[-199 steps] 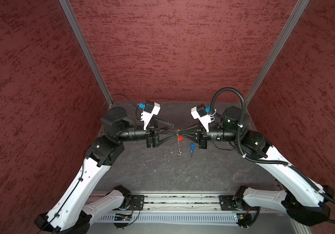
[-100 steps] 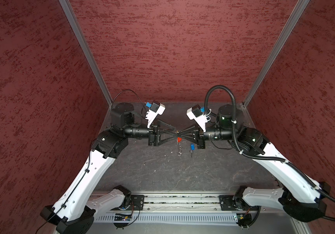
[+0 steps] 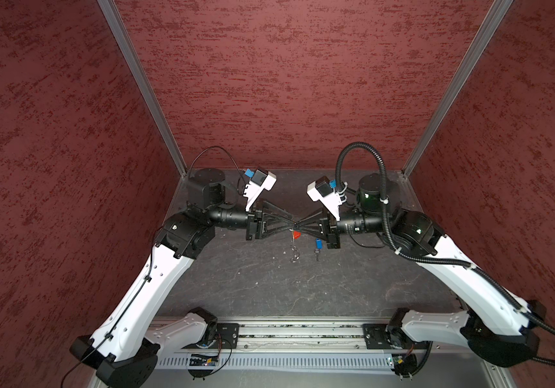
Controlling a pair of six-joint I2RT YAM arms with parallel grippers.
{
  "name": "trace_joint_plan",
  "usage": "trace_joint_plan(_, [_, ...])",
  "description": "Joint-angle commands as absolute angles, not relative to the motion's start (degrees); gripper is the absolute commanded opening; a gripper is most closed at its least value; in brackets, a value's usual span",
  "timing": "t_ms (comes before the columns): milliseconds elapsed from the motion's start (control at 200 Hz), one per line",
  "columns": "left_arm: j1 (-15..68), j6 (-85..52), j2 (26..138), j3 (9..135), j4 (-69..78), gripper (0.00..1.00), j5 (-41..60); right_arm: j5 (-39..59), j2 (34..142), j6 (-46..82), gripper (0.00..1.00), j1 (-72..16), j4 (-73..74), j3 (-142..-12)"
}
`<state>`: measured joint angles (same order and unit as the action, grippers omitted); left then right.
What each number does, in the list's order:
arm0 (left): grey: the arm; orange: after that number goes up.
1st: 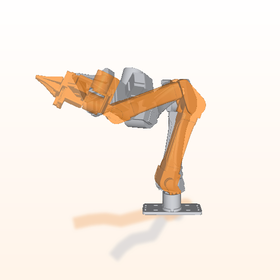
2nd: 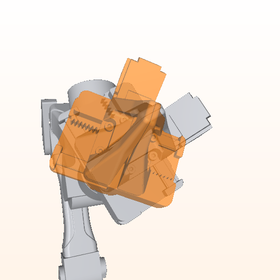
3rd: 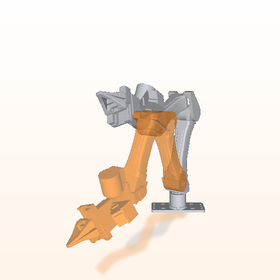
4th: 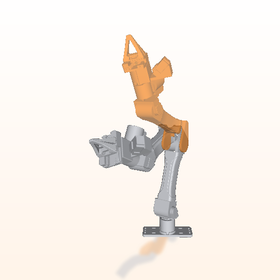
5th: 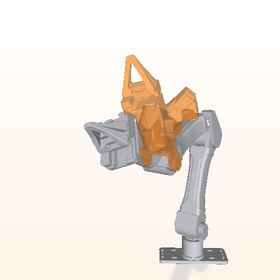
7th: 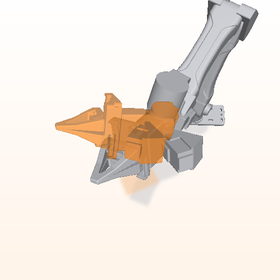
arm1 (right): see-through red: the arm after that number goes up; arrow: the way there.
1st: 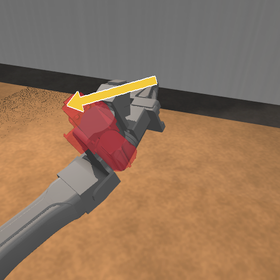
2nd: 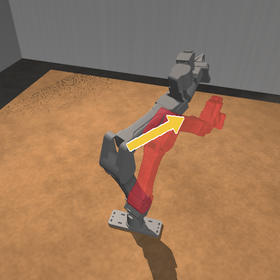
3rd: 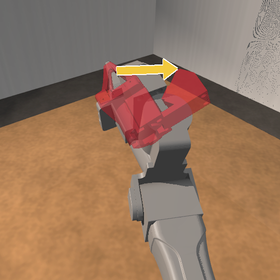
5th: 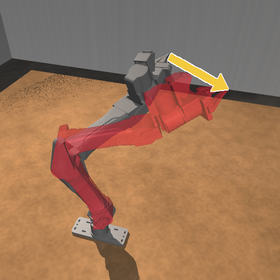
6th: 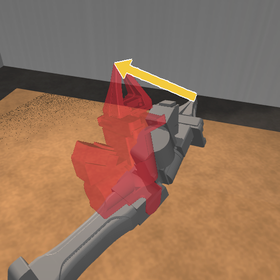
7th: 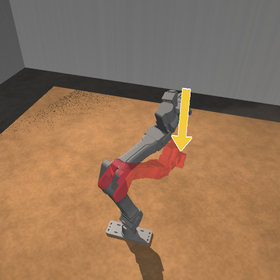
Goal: Remove the keys from the keyring
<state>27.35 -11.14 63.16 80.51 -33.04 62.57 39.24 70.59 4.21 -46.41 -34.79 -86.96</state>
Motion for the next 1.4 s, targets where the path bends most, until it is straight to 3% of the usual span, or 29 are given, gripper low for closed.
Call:
trace_joint_plan(0, [27.85, -9.45, 63.88, 82.24, -35.73, 0.35, 62.27, 39.56, 69.87, 3.12, 0.0, -46.41, -33.85, -89.3])
trace_joint_plan(746, [28.64, -6.7, 62.72, 82.35, -37.32, 0.08, 61.7, 34.74, 70.3, 3.47, 0.0, -46.41, -34.12, -89.93])
trace_joint_plan(927, [28.65, -7.47, 61.8, 81.15, -34.58, 0.08, 61.35, 33.84, 71.4, 4.12, 0.0, -46.43, -34.0, -90.45])
trace_joint_plan(987, [28.65, -7.93, 61.53, 80.44, -33.16, 0.0, 60.84, 34.06, 71.59, 4.25, 0.0, -46.42, -33.5, -90.36])
trace_joint_plan(1052, [28.65, -8.26, 61.04, 79.53, -31.75, 0.0, 59.51, 33.37, 71.46, 4.56, 0.0, -46.41, -32.86, -90.13])
trace_joint_plan(1252, [28.56, -9.58, 56.99, 74.37, -22.95, 0.0, 55.49, 31.39, 68.16, 5.66, 0.25, -46.45, -26.57, -86.4])
trace_joint_plan(1393, [28.56, -12.84, 54.28, 69.58, -12.58, 0.0, 53.98, 30.02, 64.18, 7.92, 0.35, -46.49, -16.8, -80.12])
